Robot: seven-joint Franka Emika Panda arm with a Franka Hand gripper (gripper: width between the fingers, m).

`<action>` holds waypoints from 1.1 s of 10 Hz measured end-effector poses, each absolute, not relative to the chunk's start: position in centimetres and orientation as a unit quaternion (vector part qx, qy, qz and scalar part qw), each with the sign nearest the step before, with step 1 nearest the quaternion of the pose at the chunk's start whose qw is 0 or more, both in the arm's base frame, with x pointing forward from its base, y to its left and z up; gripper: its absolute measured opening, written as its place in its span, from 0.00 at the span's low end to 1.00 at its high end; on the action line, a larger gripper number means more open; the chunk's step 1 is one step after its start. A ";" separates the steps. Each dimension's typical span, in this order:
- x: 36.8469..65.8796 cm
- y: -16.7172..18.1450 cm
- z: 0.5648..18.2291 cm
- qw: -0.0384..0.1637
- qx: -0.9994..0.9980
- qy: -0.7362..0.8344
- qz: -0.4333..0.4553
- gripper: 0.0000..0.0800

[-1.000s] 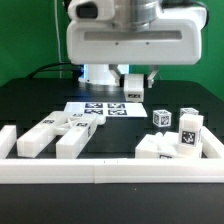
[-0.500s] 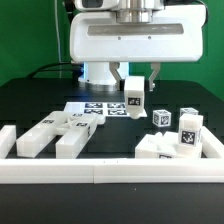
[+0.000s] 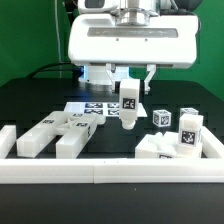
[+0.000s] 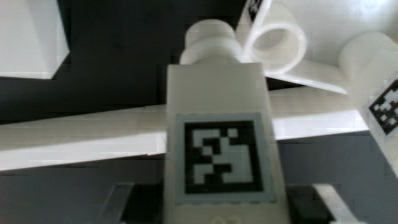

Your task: Assemble chair

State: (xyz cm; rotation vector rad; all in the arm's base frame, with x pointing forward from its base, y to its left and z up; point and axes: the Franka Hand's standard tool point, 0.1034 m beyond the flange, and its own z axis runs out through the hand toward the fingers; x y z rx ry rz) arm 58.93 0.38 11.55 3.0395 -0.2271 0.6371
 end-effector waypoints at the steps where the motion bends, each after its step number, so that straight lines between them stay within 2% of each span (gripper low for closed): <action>1: 59.0 0.5 11.5 0.014 0.976 -0.072 0.205 0.36; 5: 61.0 3.5 10.9 0.009 0.976 -0.053 0.212 0.36; 8: 60.9 3.5 10.9 0.012 0.974 -0.050 0.220 0.36; 9: 61.1 3.5 11.2 0.013 0.971 -0.050 0.233 0.36; 10: 61.2 3.5 11.5 0.020 0.955 -0.046 0.293 0.36; 11: 60.8 3.6 10.9 0.027 0.946 -0.039 0.320 0.36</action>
Offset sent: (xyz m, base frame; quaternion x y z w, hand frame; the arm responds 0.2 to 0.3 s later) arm 0.0315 0.0311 -0.0058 -0.0003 0.0245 -0.0027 0.9997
